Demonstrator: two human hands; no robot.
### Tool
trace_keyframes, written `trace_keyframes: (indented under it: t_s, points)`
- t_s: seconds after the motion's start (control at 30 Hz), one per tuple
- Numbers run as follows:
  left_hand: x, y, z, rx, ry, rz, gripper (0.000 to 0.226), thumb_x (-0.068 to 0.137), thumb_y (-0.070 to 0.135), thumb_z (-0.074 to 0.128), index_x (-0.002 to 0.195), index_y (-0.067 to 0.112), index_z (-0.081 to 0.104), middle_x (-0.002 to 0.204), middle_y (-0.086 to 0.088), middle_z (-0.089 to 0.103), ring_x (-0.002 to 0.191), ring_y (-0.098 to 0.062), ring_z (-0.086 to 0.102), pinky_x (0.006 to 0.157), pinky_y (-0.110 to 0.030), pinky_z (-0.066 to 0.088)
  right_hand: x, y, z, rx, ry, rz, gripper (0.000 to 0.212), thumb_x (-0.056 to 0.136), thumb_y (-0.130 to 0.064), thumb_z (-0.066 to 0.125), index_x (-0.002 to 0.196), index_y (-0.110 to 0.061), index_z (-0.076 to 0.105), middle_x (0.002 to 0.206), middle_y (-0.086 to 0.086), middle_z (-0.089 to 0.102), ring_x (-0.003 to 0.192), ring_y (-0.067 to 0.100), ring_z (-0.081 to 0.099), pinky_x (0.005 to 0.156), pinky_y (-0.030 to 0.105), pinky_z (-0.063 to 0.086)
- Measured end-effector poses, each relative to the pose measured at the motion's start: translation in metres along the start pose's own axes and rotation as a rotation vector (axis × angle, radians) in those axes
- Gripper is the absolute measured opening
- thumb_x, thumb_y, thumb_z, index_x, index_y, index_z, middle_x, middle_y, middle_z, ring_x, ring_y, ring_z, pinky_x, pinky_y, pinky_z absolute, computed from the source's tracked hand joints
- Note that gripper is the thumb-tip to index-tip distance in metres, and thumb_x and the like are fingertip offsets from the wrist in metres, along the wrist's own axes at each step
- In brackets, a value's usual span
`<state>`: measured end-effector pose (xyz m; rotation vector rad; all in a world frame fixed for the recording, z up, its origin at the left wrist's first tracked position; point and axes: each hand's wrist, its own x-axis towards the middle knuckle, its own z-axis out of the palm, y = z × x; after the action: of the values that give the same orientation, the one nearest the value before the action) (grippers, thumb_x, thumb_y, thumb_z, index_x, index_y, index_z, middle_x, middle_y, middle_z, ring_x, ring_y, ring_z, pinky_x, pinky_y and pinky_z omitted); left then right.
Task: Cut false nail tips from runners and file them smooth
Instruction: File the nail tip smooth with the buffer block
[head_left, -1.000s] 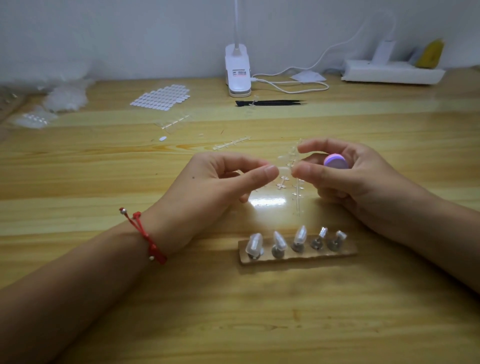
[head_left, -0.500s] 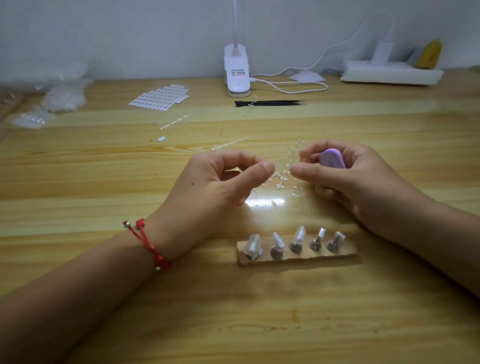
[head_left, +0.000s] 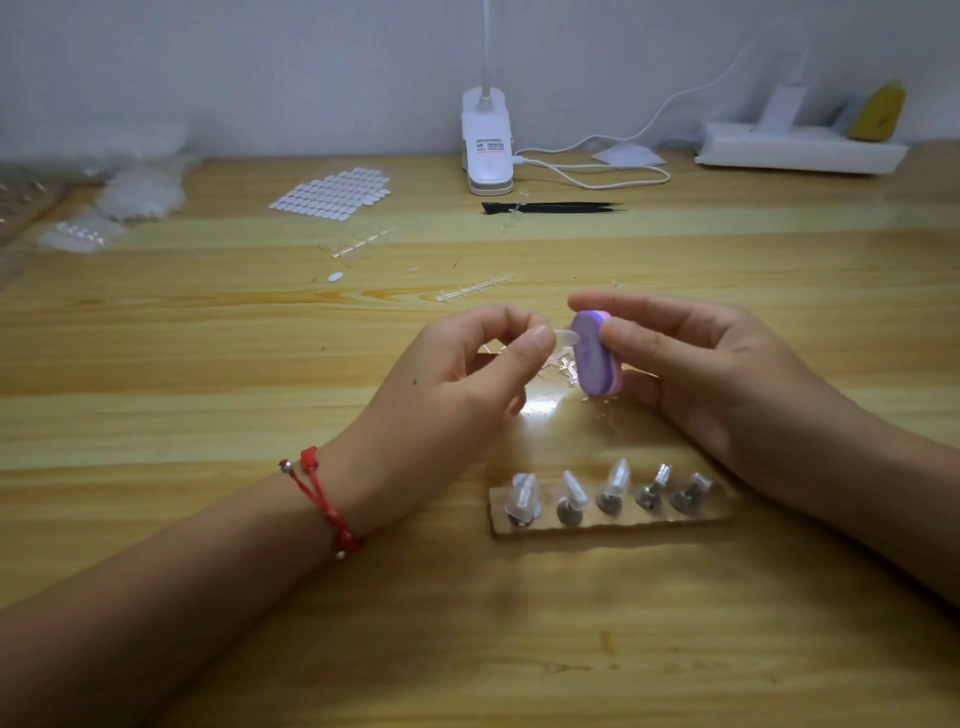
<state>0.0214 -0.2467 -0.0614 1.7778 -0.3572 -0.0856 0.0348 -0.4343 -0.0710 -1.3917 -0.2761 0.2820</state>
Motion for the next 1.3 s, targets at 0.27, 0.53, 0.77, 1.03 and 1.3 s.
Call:
trace_keyframes:
  t_s: [0.27, 0.53, 0.77, 1.03, 1.3]
  points:
    - [-0.0003, -0.0012, 0.0029, 0.05, -0.067, -0.007, 0.022, 0.097, 0.026, 0.051, 0.082, 0.014, 0.061, 0.057, 0.007, 0.038, 0.044, -0.004, 0.033, 0.046, -0.016, 0.029, -0.0019, 0.002, 0.002, -0.111, 0.041, -0.025, 0.036, 0.069, -0.038, 0.073, 0.103, -0.028, 0.076, 0.099, 0.006, 0.076, 0.092, 0.025, 0.07, 0.085, 0.035, 0.058]
    - [0.0021, -0.0004, 0.0015, -0.018, -0.1, -0.078, 0.022, 0.096, 0.019, 0.048, 0.087, 0.008, 0.063, 0.042, 0.015, 0.035, 0.035, -0.001, 0.03, 0.038, -0.009, 0.025, -0.0024, -0.0003, 0.0023, -0.068, 0.051, -0.002, 0.035, 0.066, -0.033, 0.082, 0.1, -0.028, 0.078, 0.095, 0.007, 0.076, 0.08, 0.018, 0.071, 0.078, 0.03, 0.058]
    - [0.0011, -0.0007, 0.0012, -0.012, -0.145, -0.092, 0.024, 0.096, 0.021, 0.049, 0.089, 0.003, 0.062, 0.052, 0.004, 0.036, 0.038, -0.003, 0.027, 0.041, -0.017, 0.023, -0.0003, -0.0003, 0.0016, 0.0, 0.076, -0.008, 0.035, 0.064, -0.032, 0.077, 0.098, -0.022, 0.079, 0.091, 0.006, 0.076, 0.078, 0.014, 0.07, 0.071, 0.025, 0.057]
    - [0.0025, -0.0034, -0.0001, 0.012, -0.15, -0.09, 0.024, 0.096, 0.022, 0.05, 0.092, 0.002, 0.063, 0.05, 0.011, 0.036, 0.038, -0.002, 0.03, 0.042, -0.014, 0.026, 0.0, 0.0007, 0.0026, 0.009, 0.105, -0.041, 0.03, 0.061, -0.033, 0.077, 0.088, -0.022, 0.08, 0.088, 0.004, 0.076, 0.075, 0.013, 0.07, 0.067, 0.022, 0.056]
    - [0.0036, -0.0021, -0.0029, -0.045, -0.156, -0.092, 0.023, 0.098, 0.019, 0.045, 0.091, 0.003, 0.06, 0.041, 0.014, 0.037, 0.036, -0.001, 0.03, 0.041, -0.011, 0.026, -0.0032, -0.0011, 0.0041, -0.072, 0.066, -0.01, 0.034, 0.06, -0.04, 0.079, 0.092, -0.028, 0.079, 0.088, 0.005, 0.077, 0.075, 0.014, 0.069, 0.071, 0.026, 0.057]
